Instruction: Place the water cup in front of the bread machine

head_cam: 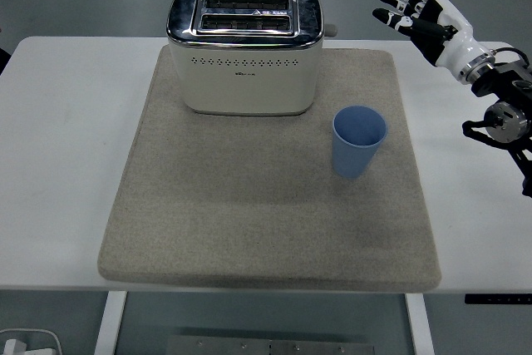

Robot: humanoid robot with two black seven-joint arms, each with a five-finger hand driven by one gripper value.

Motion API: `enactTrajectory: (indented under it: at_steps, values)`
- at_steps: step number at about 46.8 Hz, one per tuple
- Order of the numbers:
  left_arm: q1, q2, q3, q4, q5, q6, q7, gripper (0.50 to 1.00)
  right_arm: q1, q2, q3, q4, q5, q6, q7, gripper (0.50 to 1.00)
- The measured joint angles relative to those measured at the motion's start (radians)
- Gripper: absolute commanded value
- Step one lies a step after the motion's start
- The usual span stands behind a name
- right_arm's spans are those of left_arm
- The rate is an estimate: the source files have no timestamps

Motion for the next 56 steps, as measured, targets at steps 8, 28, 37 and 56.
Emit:
enactTrajectory:
  at_steps: [8,28,37,56]
  values:
    - [0.000,0.000,0.000,-0.001,0.000,-0.002,0.000,1.000,0.000,0.000,0.000,0.001,0.000,0.001,0.000,0.938]
    - [-0.002,0.000,0.002,0.017,-0.001,0.010,0.000,1.000,-0.005,-0.013,-0.003,0.005,-0.003,0.035,0.000,0.938]
    - [-0.002,0.000,0.003,0.015,0.000,0.010,0.000,1.000,-0.010,-0.026,-0.003,0.018,-0.003,0.045,0.000,0.938]
    - [-0.002,0.000,0.003,0.015,0.000,0.010,0.000,1.000,-0.066,-0.148,0.001,0.153,-0.003,0.048,0.000,0.938]
